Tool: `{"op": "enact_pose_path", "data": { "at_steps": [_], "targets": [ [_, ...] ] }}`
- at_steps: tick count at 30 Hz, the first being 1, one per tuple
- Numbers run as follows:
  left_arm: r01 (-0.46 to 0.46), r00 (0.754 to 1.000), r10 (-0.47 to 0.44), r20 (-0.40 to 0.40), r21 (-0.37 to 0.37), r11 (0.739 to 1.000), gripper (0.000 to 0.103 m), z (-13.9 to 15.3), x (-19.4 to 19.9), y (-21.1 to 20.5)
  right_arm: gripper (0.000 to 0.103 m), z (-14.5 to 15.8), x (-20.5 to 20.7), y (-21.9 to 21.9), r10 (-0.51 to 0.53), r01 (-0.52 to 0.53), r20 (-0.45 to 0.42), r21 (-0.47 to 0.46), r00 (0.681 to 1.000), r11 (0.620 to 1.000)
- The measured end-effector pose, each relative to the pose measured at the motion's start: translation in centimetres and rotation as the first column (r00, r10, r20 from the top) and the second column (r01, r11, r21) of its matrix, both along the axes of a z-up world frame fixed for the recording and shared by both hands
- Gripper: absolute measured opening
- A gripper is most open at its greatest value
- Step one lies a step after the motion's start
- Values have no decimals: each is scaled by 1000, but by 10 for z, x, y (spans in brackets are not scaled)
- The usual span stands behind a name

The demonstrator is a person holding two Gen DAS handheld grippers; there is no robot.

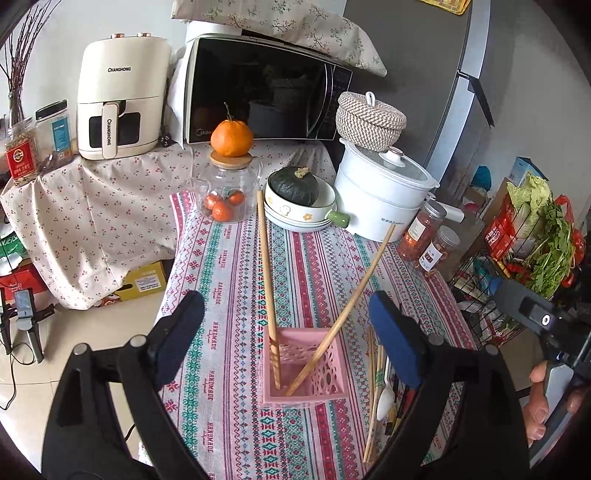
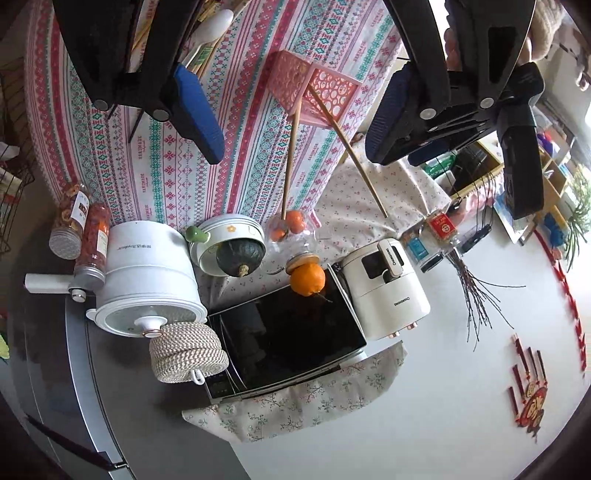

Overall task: Organize utensils
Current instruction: 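Lower the chopsticks into the pink basket and open both tools, then grasp a black chopstick from the pile with the left tool and lift it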

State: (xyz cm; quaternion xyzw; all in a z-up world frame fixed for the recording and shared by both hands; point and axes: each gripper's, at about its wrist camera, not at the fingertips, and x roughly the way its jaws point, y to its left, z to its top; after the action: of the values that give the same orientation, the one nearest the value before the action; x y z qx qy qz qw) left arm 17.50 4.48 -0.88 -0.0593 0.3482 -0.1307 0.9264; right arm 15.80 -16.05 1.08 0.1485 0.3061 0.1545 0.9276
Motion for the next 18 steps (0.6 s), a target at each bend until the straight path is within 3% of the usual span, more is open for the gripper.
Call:
{"op": "enact_pose_path", "data": {
  "at_steps": [5, 11, 18],
  "targets": [
    [-11, 1000, 11, -28, 9, 1000, 101, -4, -16, -8, 101, 2, -23, -28, -67, 67, 20, -16, 998, 998],
    [46, 995, -43, -91, 32, 998, 102, -18, -36, -28, 103, -7, -39, -50, -103, 103, 4, -94, 995, 990],
    [130, 982, -115, -147, 96, 987, 102, -30, -53, -65, 103, -28, -52, -74, -143, 128, -80, -169, 987, 977]
  ]
}}
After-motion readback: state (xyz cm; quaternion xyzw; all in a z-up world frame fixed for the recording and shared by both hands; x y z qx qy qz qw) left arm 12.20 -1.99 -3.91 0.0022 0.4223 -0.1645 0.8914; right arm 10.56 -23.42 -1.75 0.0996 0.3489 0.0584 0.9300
